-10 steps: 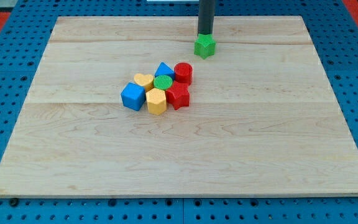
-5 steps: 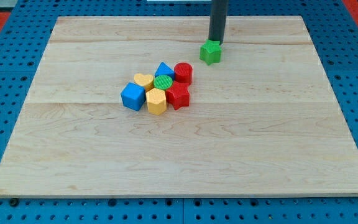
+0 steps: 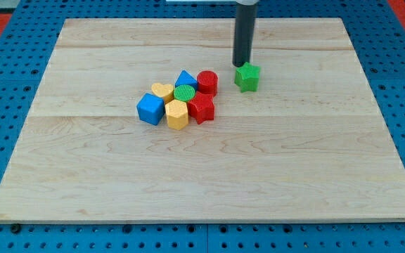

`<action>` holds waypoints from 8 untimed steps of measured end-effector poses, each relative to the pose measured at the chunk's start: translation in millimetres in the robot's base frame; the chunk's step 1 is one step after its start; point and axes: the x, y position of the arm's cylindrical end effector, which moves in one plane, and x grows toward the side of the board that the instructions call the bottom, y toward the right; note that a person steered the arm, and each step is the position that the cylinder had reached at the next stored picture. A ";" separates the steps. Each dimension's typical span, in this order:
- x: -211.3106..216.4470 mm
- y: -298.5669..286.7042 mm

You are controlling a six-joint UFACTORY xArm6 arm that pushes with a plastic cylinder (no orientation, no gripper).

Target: Move the green star to the group of blocks

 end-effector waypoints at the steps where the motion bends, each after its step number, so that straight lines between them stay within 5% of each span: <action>1: 4.3 2.3; 4: 42.1 31.6; 7: 59.0 -57.1; 8: 59.0 -11.9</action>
